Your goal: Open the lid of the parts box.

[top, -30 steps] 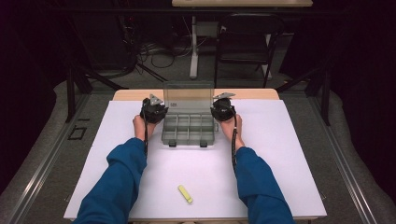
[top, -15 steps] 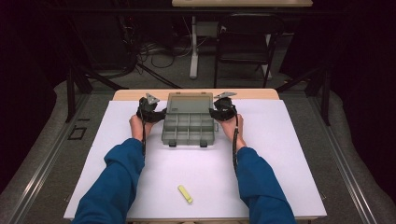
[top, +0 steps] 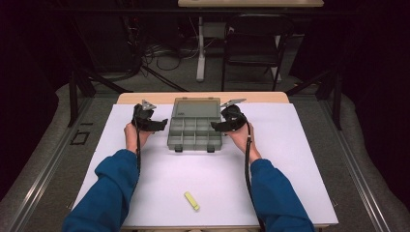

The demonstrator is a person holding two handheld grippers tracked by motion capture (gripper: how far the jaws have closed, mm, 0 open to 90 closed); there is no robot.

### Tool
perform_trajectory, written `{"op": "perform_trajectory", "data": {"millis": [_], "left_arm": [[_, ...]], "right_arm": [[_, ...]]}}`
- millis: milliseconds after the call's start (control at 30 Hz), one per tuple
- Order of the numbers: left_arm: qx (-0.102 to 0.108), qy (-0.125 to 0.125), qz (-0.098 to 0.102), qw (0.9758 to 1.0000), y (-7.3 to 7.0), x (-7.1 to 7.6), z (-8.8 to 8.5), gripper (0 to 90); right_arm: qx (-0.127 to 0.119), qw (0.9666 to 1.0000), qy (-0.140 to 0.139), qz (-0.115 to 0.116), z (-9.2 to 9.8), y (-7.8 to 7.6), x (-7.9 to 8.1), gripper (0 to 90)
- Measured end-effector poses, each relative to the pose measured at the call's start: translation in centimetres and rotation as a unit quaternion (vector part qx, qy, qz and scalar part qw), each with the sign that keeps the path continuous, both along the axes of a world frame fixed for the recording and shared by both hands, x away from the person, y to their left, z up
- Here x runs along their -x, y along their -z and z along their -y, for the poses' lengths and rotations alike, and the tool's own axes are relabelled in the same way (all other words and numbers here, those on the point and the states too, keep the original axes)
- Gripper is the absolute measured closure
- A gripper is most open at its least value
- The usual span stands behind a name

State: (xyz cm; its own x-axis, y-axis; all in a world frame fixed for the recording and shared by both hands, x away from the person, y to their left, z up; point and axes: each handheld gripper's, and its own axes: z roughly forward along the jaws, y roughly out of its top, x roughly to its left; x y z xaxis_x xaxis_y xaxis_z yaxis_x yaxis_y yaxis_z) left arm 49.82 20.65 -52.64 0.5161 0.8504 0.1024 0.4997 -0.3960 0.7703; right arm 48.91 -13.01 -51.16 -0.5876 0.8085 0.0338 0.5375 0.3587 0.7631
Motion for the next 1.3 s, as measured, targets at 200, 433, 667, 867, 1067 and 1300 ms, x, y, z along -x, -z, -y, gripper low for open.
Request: {"op": "perform_trajectory", "data": {"millis": [200,433,667,867,1067,1300], "left_arm": [[-0.008,0.011,-0.002,0.9999,0.0,2.4,-0.6,11.9],[-0.022,0.013,-0.009,0.9996,0.2,5.3,-1.4,7.8],[-0.028,0.008,-0.009,0.9995,1.2,8.5,-2.1,3.7],[-0.044,0.01,-0.01,0.9989,1.8,10.8,-2.3,1.3],[-0.051,0.017,-0.024,0.9983,2.8,12.7,-2.4,0.0],[-0.044,0.021,-0.012,0.9988,2.6,14.0,-2.1,0.0]], "right_arm": [[0.008,0.9997,-0.021,-0.011,0.2,0.1,2.2,22.4],[0.008,0.9991,-0.039,-0.015,0.7,0.4,4.7,16.7],[-0.001,0.9983,-0.055,-0.018,1.2,1.1,7.1,13.6],[0.014,0.997,-0.071,-0.026,1.0,1.1,8.8,10.8],[0.019,0.9955,-0.084,-0.039,0.7,1.8,10.0,9.2],[0.017,0.9929,-0.103,-0.058,0.3,1.5,11.0,4.2]]}}
